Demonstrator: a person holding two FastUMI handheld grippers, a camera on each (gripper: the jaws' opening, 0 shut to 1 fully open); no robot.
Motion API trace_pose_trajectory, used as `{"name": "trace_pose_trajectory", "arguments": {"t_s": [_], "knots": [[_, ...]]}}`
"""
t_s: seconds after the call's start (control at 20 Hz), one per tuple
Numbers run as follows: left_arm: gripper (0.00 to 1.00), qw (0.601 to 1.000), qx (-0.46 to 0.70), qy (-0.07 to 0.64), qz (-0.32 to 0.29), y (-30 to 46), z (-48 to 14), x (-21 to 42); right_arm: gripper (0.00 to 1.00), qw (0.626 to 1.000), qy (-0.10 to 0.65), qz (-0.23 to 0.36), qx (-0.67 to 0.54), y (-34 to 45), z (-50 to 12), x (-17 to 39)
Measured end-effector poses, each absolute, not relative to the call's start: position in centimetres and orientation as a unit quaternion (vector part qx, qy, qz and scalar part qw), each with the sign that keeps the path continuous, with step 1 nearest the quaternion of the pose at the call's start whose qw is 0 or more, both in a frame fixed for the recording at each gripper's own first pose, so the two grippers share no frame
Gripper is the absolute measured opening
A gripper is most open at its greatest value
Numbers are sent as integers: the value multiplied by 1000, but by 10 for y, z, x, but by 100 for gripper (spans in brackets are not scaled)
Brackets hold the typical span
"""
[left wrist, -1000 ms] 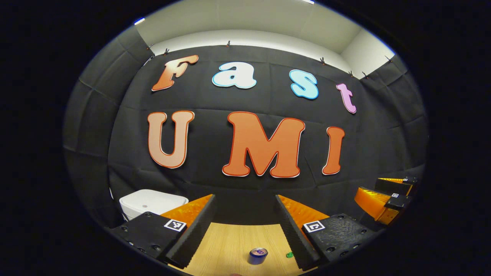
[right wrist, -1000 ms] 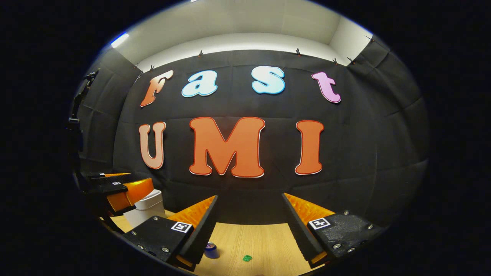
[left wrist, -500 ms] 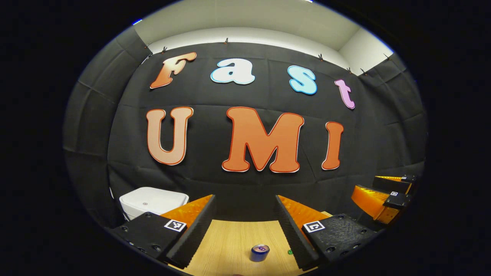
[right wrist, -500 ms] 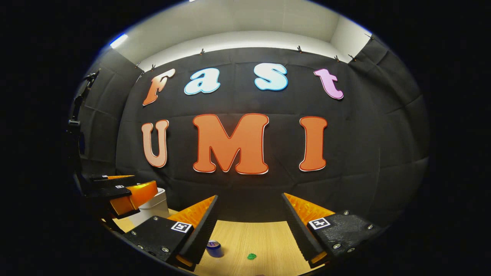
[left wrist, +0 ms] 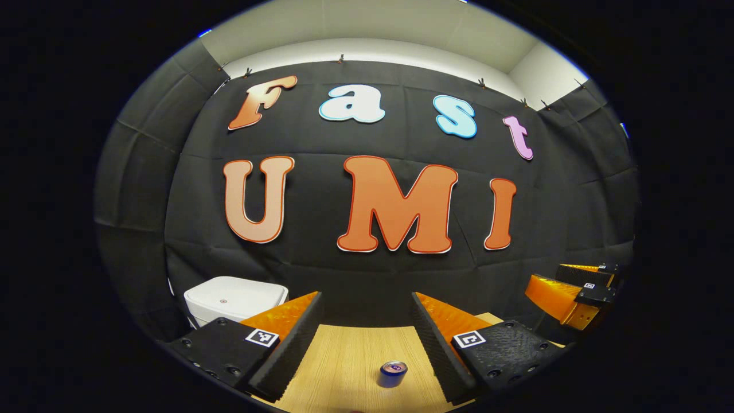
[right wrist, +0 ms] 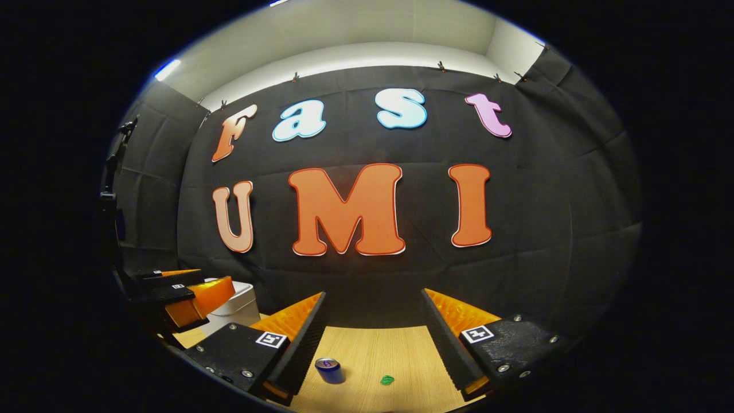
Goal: Press the lid of the desktop garbage bin to open it, pick up the crumpled paper on the desktop and throw it into the bin, then pick up the pop can on the desktop and drop it into the bin, and finally close the garbage bin lid.
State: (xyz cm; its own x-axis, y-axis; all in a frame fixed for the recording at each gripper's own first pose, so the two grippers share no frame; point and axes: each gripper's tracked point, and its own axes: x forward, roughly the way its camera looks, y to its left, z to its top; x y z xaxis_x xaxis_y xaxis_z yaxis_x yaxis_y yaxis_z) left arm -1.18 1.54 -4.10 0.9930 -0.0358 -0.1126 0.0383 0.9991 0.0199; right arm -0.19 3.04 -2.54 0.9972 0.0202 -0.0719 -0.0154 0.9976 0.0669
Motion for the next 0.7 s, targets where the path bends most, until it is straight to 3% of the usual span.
{"name": "trace_pose_trajectory", "arguments": {"t_s": [0.7], "knots": [[94, 998, 18, 58, 16, 49, -41, -12, 94, 999, 45, 22, 4, 43, -38, -1]]}}
